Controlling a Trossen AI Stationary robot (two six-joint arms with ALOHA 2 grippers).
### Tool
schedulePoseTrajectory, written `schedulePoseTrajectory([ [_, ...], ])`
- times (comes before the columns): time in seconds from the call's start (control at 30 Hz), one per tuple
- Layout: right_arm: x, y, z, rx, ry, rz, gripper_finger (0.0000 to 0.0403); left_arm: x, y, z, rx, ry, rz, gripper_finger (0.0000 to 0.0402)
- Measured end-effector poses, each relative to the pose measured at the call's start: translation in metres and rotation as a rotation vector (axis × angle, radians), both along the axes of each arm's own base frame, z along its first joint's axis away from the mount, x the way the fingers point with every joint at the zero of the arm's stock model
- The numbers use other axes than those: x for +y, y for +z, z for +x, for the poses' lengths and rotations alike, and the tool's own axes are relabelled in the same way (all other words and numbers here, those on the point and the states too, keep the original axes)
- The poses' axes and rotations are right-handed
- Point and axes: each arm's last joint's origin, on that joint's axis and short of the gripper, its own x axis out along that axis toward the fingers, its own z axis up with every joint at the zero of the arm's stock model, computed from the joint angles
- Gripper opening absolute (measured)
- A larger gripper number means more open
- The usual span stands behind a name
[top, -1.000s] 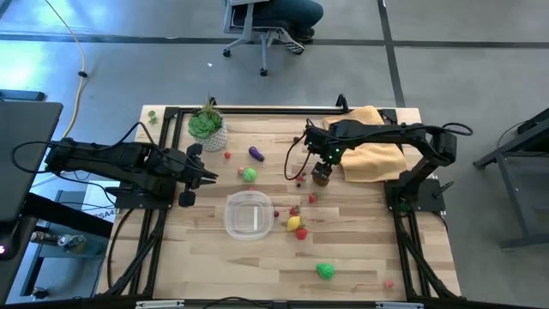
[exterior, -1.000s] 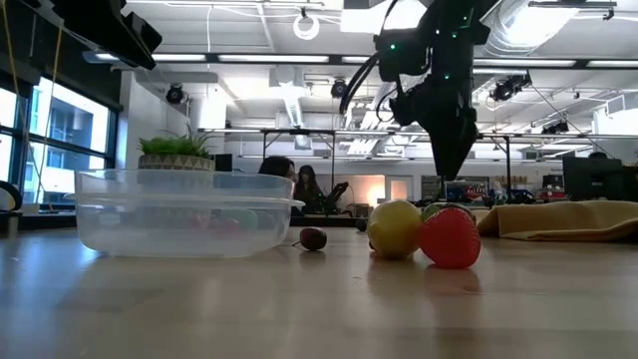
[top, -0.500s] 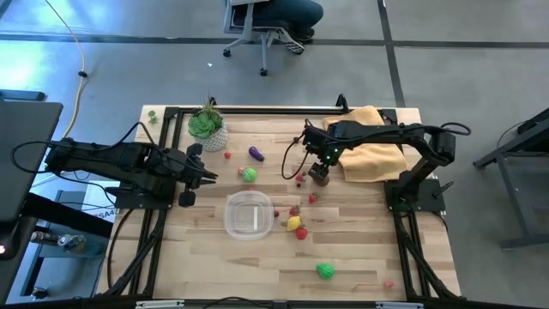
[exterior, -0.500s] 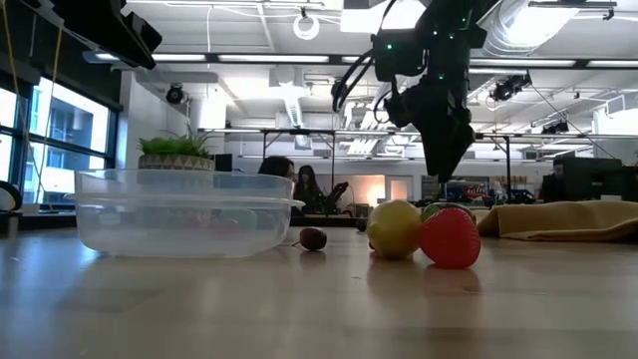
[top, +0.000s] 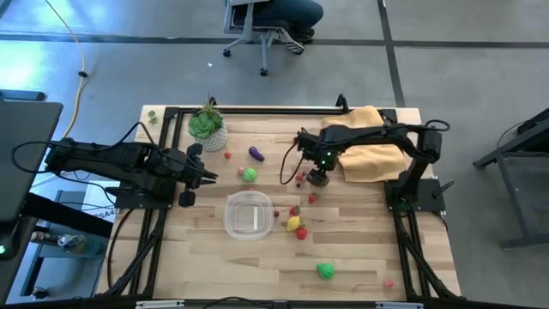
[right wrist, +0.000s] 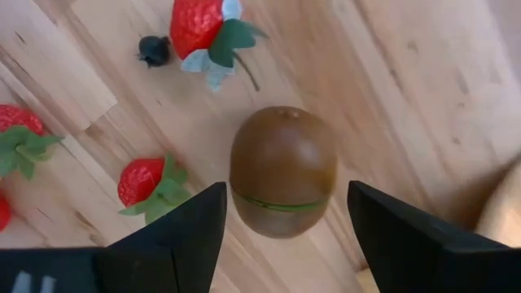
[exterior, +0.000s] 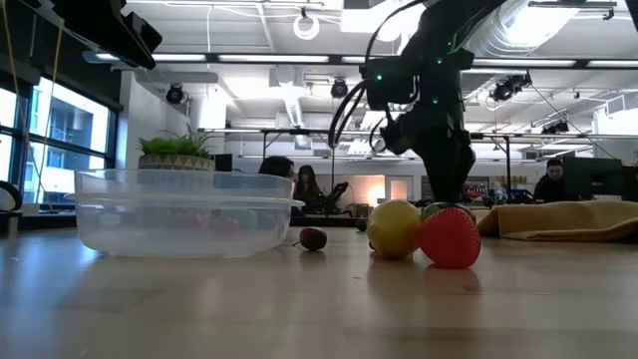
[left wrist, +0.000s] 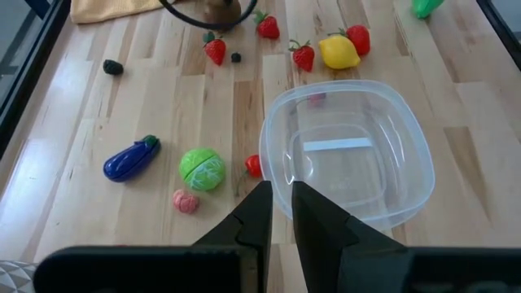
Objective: Pick and placing Produce into tupperware
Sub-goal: Put the brown kiwi into the transparent bin
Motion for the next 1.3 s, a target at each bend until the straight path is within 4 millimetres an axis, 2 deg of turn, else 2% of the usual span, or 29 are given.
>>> schedulePoseTrajectory([
  [0.6, 0.004, -0.023, 0.01, 0.035, 0.015, 0.041, 0.0248, 0.0, 0.0, 0.0, 0.0, 0.0, 0.0, 0.0042],
  [0.97, 0.003, -0.026, 0.011, 0.041, 0.018, 0.015, 0.0289, 0.0, 0.0, 0.0, 0.0, 0.0, 0.0, 0.0042],
  [1.3, 0.002, -0.026, 0.012, 0.037, 0.021, -0.016, 0.0291, 0.0, 0.0, 0.0, 0.0, 0.0, 0.0, 0.0042],
])
